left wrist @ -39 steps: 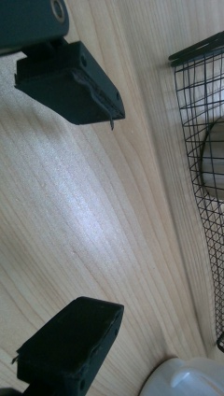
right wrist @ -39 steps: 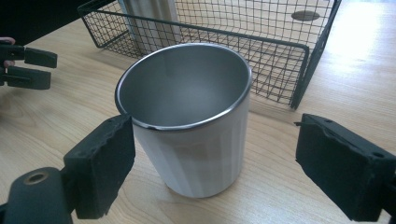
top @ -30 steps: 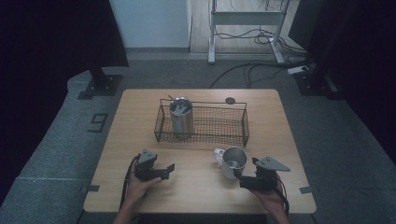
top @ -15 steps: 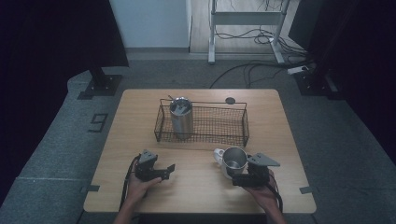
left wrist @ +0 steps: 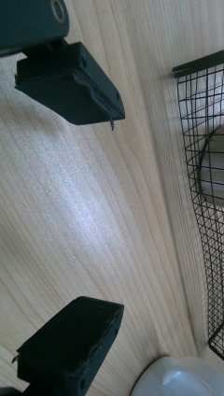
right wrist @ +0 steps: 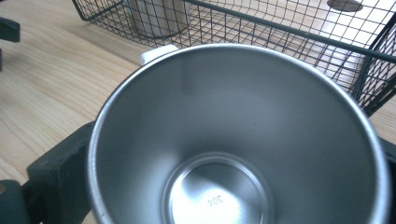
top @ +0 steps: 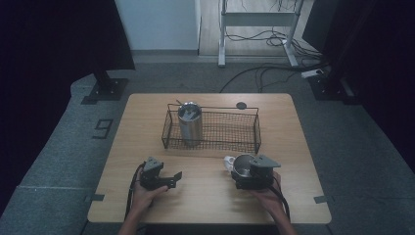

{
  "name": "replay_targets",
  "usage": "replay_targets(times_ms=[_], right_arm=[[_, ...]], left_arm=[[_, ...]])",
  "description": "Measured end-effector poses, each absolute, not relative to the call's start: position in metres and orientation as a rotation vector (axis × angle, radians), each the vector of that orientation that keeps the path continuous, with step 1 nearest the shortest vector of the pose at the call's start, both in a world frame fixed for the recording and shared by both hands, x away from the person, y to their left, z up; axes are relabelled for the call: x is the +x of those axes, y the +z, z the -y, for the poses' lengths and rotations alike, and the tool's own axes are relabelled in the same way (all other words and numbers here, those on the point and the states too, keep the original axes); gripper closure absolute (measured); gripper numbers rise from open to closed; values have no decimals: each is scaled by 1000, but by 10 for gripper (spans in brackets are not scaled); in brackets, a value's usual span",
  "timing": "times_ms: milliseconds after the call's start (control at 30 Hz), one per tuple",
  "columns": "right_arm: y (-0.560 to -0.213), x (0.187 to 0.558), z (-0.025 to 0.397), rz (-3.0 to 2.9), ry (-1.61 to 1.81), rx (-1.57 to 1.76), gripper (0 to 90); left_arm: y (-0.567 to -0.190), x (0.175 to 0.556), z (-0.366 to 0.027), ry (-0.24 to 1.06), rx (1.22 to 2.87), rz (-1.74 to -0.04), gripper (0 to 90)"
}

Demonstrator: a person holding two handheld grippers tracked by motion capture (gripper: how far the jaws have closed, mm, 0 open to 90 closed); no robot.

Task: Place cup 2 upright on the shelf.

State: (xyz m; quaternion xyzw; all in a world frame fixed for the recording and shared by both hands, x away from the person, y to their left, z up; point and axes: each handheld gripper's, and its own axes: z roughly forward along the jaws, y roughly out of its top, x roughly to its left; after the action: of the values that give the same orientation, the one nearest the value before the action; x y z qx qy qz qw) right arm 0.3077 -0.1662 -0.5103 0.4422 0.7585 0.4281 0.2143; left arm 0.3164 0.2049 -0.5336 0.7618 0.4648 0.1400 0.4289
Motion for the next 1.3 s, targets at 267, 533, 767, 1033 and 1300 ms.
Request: replay_targets(times_ms=[267, 533, 767, 1033, 1300], right_arm=[[-513, 305, 166, -2086, 1166, 1198, 64], [-512, 302, 165, -2091, 1151, 1163, 65], [-505, 298, 166, -2076, 1179, 1158, 66], [-494, 295, 169, -2074, 1232, 1128, 66], [-488, 295, 173, -2086, 1260, 1129, 66]], left_arm=[[-535, 317, -204, 346, 1907, -1161, 81], [-534, 317, -206, 341, 1905, -1163, 81], [-534, 316, -206, 334, 1906, -1161, 81], [-534, 317, -206, 329, 1913, -1154, 82], [-531, 316, -207, 329, 1898, -1156, 84]])
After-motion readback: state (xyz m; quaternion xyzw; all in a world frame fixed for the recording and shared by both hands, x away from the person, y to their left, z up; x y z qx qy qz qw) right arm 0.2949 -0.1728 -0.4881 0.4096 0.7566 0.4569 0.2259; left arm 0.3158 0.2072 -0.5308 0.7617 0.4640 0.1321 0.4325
